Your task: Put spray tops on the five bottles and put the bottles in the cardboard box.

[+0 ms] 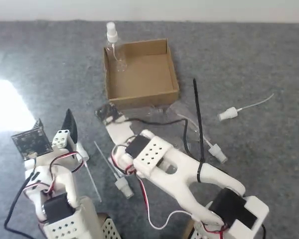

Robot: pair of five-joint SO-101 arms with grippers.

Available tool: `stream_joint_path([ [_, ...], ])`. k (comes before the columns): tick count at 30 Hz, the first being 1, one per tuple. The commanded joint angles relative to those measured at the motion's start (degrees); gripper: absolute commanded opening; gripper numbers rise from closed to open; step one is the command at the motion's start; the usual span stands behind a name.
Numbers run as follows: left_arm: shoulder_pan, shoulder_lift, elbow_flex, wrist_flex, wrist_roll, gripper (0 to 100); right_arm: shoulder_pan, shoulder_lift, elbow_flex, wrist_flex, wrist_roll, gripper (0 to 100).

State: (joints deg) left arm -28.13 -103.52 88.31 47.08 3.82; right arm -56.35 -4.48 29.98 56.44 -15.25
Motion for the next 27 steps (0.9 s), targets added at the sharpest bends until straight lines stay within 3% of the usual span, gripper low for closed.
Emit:
stream_joint_path([
  [1,-0.4,-1.1,-0.9,-1.5,0.7,26,0.9,-3.2,3.5,-0.9,3.3,0.7],
  [14,-0.4,-1.1,-0.8,-1.5,0.5,26,7.8,-3.3,4.7,22.8,3.3,0.7],
  [20,-0.4,-1.1,-0.8,-1.5,0.5,26,13.8,-3.3,4.7,26.5,3.4,0.7],
  [27,-0.4,-1.1,-0.8,-1.5,0.5,26,15.2,-3.3,4.7,33.1,3.4,0.7],
])
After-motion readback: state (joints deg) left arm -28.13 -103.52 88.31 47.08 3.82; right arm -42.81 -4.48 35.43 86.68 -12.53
